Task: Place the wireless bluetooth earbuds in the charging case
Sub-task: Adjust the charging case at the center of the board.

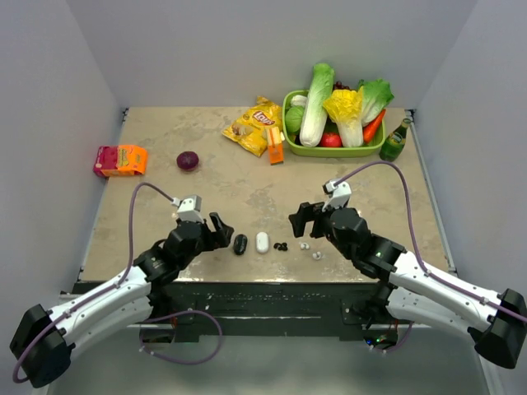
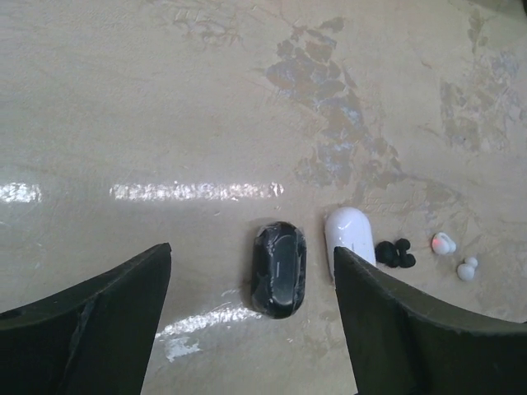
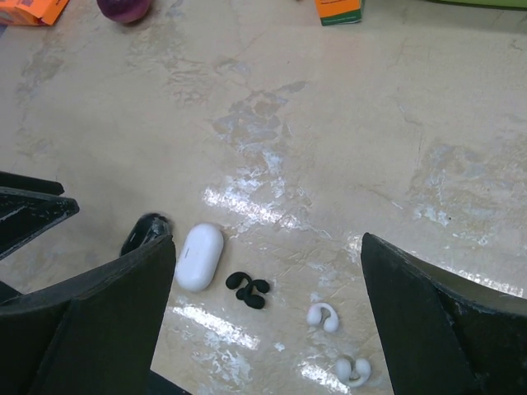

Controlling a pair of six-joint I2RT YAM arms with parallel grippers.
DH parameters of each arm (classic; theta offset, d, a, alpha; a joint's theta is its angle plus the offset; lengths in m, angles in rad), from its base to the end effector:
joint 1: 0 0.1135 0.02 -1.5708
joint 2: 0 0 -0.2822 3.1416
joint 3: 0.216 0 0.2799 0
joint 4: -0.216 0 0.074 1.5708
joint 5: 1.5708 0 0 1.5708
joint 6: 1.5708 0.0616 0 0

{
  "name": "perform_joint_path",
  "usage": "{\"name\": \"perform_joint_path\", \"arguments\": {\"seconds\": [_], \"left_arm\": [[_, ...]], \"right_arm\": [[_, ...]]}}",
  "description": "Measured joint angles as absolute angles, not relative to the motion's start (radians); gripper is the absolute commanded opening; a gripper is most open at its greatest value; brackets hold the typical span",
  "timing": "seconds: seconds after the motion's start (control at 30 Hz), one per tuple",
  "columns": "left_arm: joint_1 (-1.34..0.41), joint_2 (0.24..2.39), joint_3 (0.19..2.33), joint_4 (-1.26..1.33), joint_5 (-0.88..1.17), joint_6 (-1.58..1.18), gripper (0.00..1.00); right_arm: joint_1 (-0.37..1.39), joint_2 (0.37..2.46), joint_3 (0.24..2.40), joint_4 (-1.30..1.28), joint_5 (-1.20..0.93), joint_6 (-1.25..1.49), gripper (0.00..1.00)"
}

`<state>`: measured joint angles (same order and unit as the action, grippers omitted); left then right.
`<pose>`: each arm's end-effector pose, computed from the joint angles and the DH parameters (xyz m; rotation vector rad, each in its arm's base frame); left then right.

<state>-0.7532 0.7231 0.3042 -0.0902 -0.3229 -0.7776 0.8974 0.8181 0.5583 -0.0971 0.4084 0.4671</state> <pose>0.1580 -0.1213 0.1793 -0.2262 2.0959 -0.6071 0.1620 0.1638 0.2616 -0.1397 1.9278 0.5302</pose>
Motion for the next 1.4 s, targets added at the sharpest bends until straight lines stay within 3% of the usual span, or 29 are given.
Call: {"name": "perform_joint_path", "arguments": {"seconds": [0.03,0.07,0.13,0.17,0.2,0.8,1.4], "left_arm": [[-0.753,0.715,0.295,-0.094,-0.324,-0.784,0.56],[-0.753,0.713,0.288,-0.097,-0.326,-0.794,0.36],[-0.753,0.722,0.275,-0.101,-0.327,-0.813,0.21],[-0.753,0.732,0.270,-0.102,-0.327,-0.820,0.04],[-0.753,0.747,0.266,-0.105,-0.327,-0.828,0.00],[-0.790,0.785,0.150,-0.065,-0.276,-0.881,0.00],[-0.867,0.997,0.173,0.150,-0.235,-0.879,0.00]], "right_arm": [[0.897,0.818,0.559,-0.097,0.405,0.467,0.96],[0.897,0.819,0.558,-0.097,0.400,0.466,0.96],[0.897,0.825,0.558,-0.095,0.398,0.466,0.96],[0.897,0.828,0.558,-0.094,0.396,0.466,0.96],[0.897,0.831,0.558,-0.093,0.395,0.466,0.96],[0.897,0.845,0.547,-0.089,0.374,0.466,0.96],[0.897,0.836,0.534,-0.091,0.375,0.466,0.96]]}}
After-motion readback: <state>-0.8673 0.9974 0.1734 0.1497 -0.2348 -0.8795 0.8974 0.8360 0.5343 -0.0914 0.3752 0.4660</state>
